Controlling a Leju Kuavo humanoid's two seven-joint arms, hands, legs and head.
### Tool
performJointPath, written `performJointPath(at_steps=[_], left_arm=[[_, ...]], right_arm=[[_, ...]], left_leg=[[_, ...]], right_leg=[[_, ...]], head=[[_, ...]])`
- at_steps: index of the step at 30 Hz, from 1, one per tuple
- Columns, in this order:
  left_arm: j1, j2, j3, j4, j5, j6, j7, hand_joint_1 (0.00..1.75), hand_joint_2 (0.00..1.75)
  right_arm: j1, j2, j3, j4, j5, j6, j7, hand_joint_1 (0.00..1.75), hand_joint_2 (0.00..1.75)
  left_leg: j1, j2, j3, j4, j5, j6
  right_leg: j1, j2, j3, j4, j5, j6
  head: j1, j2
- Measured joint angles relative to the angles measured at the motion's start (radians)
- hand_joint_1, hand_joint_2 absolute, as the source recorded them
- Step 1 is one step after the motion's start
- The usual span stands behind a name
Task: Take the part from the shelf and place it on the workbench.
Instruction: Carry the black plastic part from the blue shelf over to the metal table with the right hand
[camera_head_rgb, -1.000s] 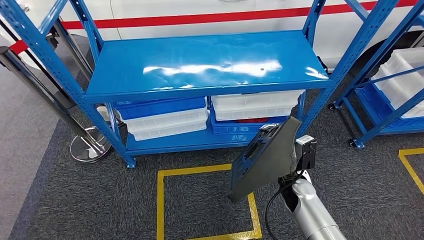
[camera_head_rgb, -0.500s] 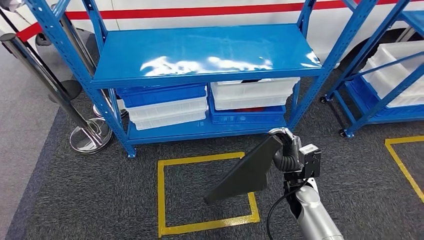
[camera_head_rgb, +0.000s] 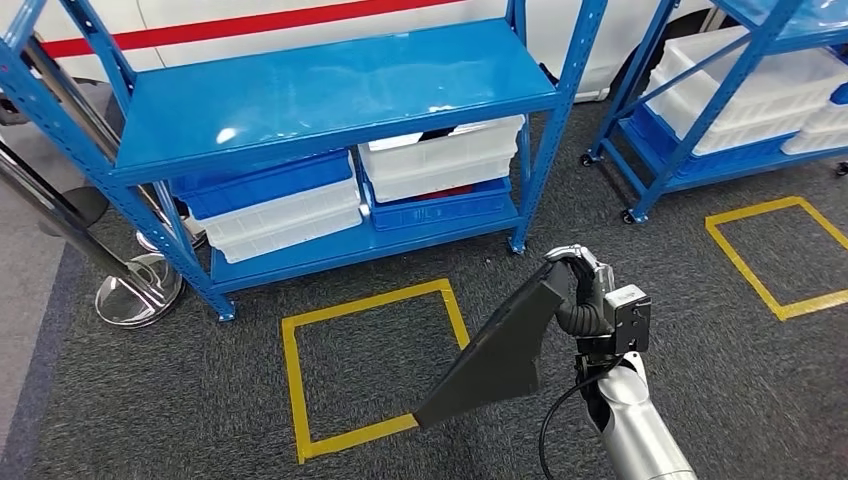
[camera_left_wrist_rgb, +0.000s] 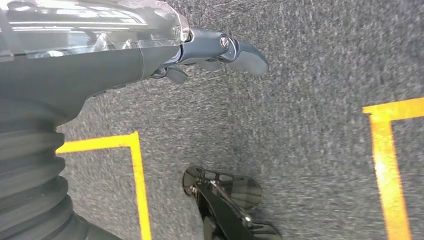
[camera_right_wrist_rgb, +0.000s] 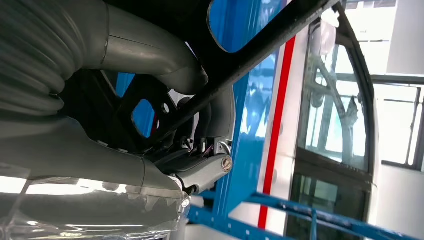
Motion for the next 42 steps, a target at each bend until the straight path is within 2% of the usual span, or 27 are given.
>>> performJointPath(at_steps=[2,4,6,7,9,11,12,13,14,16,18,19,21,23,24,26,28,29,30,32,34,35,37,38,39,40,42], left_arm=[[-0.002,0.002,0.000,0.001,0.000,0.005,0.006,0.00,1.75],[-0.003,0.003,0.000,0.003,0.002,0.012,0.014,0.00,1.75],[-0.004,0.002,0.000,0.004,0.004,0.020,0.024,0.00,1.75],[-0.006,0.001,0.000,0.004,0.005,0.025,0.030,0.00,1.75],[-0.007,-0.001,0.000,0.005,0.007,0.033,0.041,0.00,1.75],[-0.005,-0.001,0.000,0.005,0.008,0.038,0.047,0.00,1.75],[-0.004,-0.001,-0.001,0.005,0.008,0.040,0.049,0.00,1.75],[-0.003,-0.001,-0.001,0.005,0.008,0.041,0.049,0.00,1.75],[-0.002,-0.001,-0.001,0.005,0.008,0.042,0.049,0.00,1.75],[-0.003,-0.001,-0.001,0.005,0.009,0.043,0.043,0.00,1.75],[-0.005,-0.002,-0.001,0.005,0.010,0.043,0.037,0.00,1.75],[-0.006,-0.002,-0.001,0.005,0.011,0.043,0.036,0.00,1.75],[-0.011,-0.004,-0.001,0.005,0.013,0.042,0.036,0.00,1.75],[-0.014,-0.007,-0.001,0.005,0.015,0.042,0.038,0.00,1.75],[-0.014,-0.009,-0.001,0.005,0.016,0.041,0.039,0.00,1.75],[-0.013,-0.011,-0.001,0.005,0.019,0.039,0.041,0.00,1.75],[-0.012,-0.012,-0.001,0.006,0.020,0.037,0.042,0.00,1.75],[-0.012,-0.012,-0.001,0.006,0.020,0.036,0.042,0.00,1.75],[-0.013,-0.012,-0.001,0.006,0.020,0.035,0.042,0.00,1.75],[-0.014,-0.012,-0.001,0.006,0.020,0.033,0.043,0.00,1.75],[-0.016,-0.012,-0.002,0.007,0.018,0.032,0.044,0.00,1.75],[-0.016,-0.012,-0.003,0.007,0.017,0.032,0.044,0.00,1.75],[-0.016,-0.013,-0.006,0.007,0.014,0.030,0.045,0.00,1.75],[-0.016,-0.014,-0.007,0.007,0.013,0.029,0.045,0.00,1.75],[-0.017,-0.015,-0.009,0.007,0.012,0.029,0.046,0.00,1.75],[-0.018,-0.016,-0.010,0.007,0.010,0.029,0.046,0.00,1.75],[-0.018,-0.016,-0.016,0.008,0.005,0.028,0.047,0.00,1.75]], right_arm=[[-0.004,-0.001,-0.001,-0.018,0.011,-0.004,0.008,1.75,1.75],[-0.011,-0.001,-0.001,-0.030,0.018,-0.005,0.016,1.75,1.75],[-0.018,-0.002,-0.001,-0.036,0.023,-0.004,0.022,1.75,1.75],[-0.020,-0.003,-0.001,-0.038,0.026,-0.004,0.023,1.75,1.75],[-0.029,-0.004,0.000,-0.041,0.031,-0.005,0.026,1.75,1.75],[-0.038,-0.004,0.002,-0.042,0.033,-0.005,0.028,1.75,1.75],[-0.040,-0.004,0.003,-0.042,0.034,-0.006,0.029,1.75,1.75],[-0.041,-0.004,0.004,-0.042,0.037,-0.007,0.031,1.75,1.75],[-0.041,-0.004,0.004,-0.042,0.040,-0.007,0.033,1.75,1.75],[-0.044,-0.004,0.004,-0.043,0.048,-0.009,0.039,1.75,1.75],[-0.054,-0.002,0.005,-0.046,0.058,-0.012,0.046,1.75,1.75],[-0.060,-0.001,0.006,-0.047,0.063,-0.016,0.049,1.75,1.75],[-0.071,0.000,0.005,-0.047,0.073,-0.027,0.054,1.75,1.75],[-0.081,0.000,0.003,-0.047,0.079,-0.040,0.058,1.75,1.75],[-0.086,0.000,0.001,-0.047,0.080,-0.044,0.059,1.75,1.75],[-0.096,0.000,-0.003,-0.046,0.079,-0.047,0.061,1.75,1.75],[-0.098,-0.001,-0.008,-0.046,0.077,-0.048,0.064,1.75,1.75],[-0.097,-0.002,-0.013,-0.045,0.076,-0.048,0.065,1.75,1.75],[-0.097,-0.003,-0.019,-0.043,0.075,-0.049,0.066,1.75,1.75],[-0.097,-0.006,-0.029,-0.041,0.073,-0.050,0.067,1.75,1.75],[-0.100,-0.007,-0.036,-0.042,0.072,-0.051,0.067,1.75,1.75],[-0.101,-0.007,-0.040,-0.042,0.071,-0.052,0.066,1.75,1.75],[-0.103,-0.010,-0.047,-0.044,0.068,-0.054,0.066,1.75,1.75],[-0.102,-0.012,-0.050,-0.044,0.067,-0.055,0.065,1.75,1.75],[-0.101,-0.014,-0.053,-0.046,0.067,-0.056,0.065,1.75,1.75],[-0.100,-0.017,-0.058,-0.048,0.066,-0.057,0.066,1.75,1.75],[-0.098,-0.021,-0.067,-0.057,0.066,-0.061,0.069,1.75,1.75]], left_leg=[[-0.002,-0.036,0.097,-0.145,0.024,0.013],[-0.005,-0.059,0.138,-0.220,0.023,0.017],[-0.007,-0.046,0.134,-0.229,0.038,0.019],[-0.006,-0.034,0.132,-0.236,0.048,0.024],[-0.001,-0.009,0.119,-0.246,0.072,0.033],[-0.003,0.016,0.097,-0.246,0.092,0.036],[-0.003,0.029,0.084,-0.244,0.100,0.035],[-0.002,0.042,0.071,-0.241,0.107,0.032],[-0.001,0.055,0.057,-0.237,0.114,0.028],[0.001,0.078,0.035,-0.227,0.122,0.020],[0.001,0.098,0.021,-0.220,0.130,0.008],[0.001,0.108,0.018,-0.218,0.134,0.001],[0.004,0.126,0.016,-0.221,0.145,-0.014],[0.009,0.108,0.008,-0.207,0.130,-0.026],[0.011,0.082,-0.003,-0.177,0.100,-0.029],[0.012,0.026,-0.043,-0.055,0.007,-0.029],[0.011,0.008,-0.080,0.076,-0.063,-0.027],[0.010,0.006,-0.081,0.107,-0.074,-0.025],[0.010,0.005,-0.065,0.097,-0.067,-0.022],[0.010,-0.011,0.016,-0.017,-0.018,-0.013],[0.011,-0.057,0.100,-0.156,0.014,-0.006],[0.011,-0.075,0.120,-0.195,0.020,-0.004],[0.005,-0.073,0.123,-0.209,0.026,-0.001],[0.005,-0.060,0.120,-0.211,0.034,0.004],[0.005,-0.046,0.117,-0.214,0.042,0.010],[0.005,-0.032,0.110,-0.217,0.051,0.018],[0.001,-0.004,0.091,-0.219,0.069,0.030]], right_leg=[[0.001,0.022,-0.023,0.007,0.019,0.006],[-0.004,0.041,-0.035,0.009,0.037,0.017],[-0.008,0.058,-0.040,0.003,0.056,0.031],[-0.009,0.051,-0.044,0.006,0.053,0.037],[-0.010,0.009,-0.068,0.060,-0.009,0.046],[-0.020,-0.032,-0.106,0.185,-0.105,0.057],[-0.027,-0.040,-0.118,0.247,-0.132,0.064],[-0.033,-0.044,-0.118,0.284,-0.137,0.071],[-0.039,-0.048,-0.102,0.288,-0.125,0.077],[-0.048,-0.072,-0.014,0.186,-0.087,0.086],[-0.039,-0.107,0.071,0.059,-0.086,0.079],[-0.031,-0.115,0.088,0.025,-0.092,0.069],[-0.020,-0.103,0.082,0.012,-0.085,0.045],[-0.020,-0.086,0.071,0.005,-0.069,0.024],[-0.021,-0.077,0.064,0.001,-0.060,0.014],[-0.018,-0.058,0.044,0.000,-0.042,0.000],[-0.011,-0.037,0.024,0.001,-0.026,-0.005],[-0.008,-0.024,0.012,0.003,-0.017,-0.005],[-0.007,-0.011,0.000,0.005,-0.008,-0.004],[-0.007,0.018,-0.025,0.012,0.008,0.002],[-0.009,0.041,-0.043,0.020,0.021,0.012],[-0.010,0.051,-0.049,0.022,0.029,0.018],[-0.013,0.075,-0.056,0.018,0.049,0.033],[-0.014,0.075,-0.059,0.017,0.053,0.040],[-0.013,0.060,-0.064,0.024,0.044,0.045],[-0.012,0.033,-0.074,0.048,0.017,0.049],[-0.015,-0.026,-0.109,0.157,-0.076,0.054]], head=[[0.000,0.000],[0.000,0.000],[0.000,0.000],[0.000,0.000],[0.000,0.000],[0.001,0.000],[0.001,0.000],[0.001,0.000],[0.001,0.000],[0.001,0.000],[0.000,0.000],[0.000,0.000],[-0.001,0.000],[-0.001,0.000],[-0.001,0.000],[-0.001,0.000],[-0.001,0.000],[-0.001,0.000],[-0.001,0.000],[-0.001,0.000],[-0.001,0.000],[-0.001,0.000],[-0.001,0.000],[-0.001,0.000],[-0.001,0.000],[-0.001,0.000],[0.000,0.000]])
